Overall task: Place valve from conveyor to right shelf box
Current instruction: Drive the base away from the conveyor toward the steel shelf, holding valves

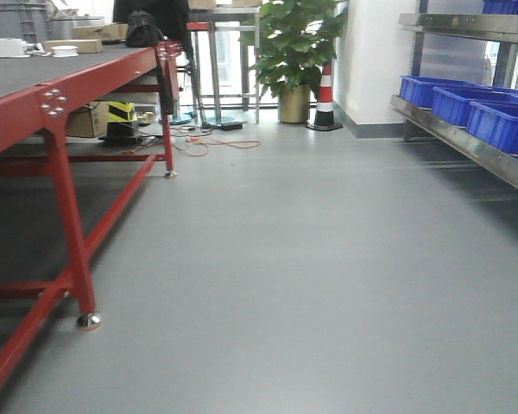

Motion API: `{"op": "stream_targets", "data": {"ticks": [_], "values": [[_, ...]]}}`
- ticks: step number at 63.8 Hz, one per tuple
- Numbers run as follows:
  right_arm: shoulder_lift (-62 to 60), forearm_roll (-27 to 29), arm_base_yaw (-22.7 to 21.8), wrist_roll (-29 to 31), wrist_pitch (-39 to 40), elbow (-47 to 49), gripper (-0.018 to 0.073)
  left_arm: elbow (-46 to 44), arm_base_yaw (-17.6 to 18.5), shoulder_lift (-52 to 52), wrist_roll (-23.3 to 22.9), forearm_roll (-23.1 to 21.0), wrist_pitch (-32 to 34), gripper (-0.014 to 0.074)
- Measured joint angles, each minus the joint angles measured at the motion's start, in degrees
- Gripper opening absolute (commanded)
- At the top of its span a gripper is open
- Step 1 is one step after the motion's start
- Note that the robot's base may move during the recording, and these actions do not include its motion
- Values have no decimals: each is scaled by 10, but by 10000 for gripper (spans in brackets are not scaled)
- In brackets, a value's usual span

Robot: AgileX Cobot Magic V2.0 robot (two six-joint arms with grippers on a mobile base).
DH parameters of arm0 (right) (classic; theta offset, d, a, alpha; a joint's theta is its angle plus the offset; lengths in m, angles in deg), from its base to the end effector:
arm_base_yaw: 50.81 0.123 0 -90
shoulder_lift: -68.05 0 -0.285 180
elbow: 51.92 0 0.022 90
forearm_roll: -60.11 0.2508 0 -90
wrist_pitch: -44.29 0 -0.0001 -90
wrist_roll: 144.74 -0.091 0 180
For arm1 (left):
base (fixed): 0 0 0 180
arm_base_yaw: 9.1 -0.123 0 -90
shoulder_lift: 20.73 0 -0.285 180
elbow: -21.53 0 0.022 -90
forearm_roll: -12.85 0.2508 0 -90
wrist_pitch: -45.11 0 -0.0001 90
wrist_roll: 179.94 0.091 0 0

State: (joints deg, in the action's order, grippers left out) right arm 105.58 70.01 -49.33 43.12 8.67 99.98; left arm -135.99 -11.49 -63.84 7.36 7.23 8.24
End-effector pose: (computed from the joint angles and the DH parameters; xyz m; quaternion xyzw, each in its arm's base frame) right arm 0.0820 0.0112 0.4030 -0.0404 0.7694 0.0480 0.6357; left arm 0.1001 -0.0012 0.4220 0.0212 0.7785 0.0055 0.6272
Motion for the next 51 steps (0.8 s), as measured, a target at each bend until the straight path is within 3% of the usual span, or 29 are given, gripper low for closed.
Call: {"op": "stream_targets", "data": {"ticks": [51], "values": [[0, 0, 0, 0, 0, 0, -153, 0, 0, 0, 0, 0, 0, -111]]}}
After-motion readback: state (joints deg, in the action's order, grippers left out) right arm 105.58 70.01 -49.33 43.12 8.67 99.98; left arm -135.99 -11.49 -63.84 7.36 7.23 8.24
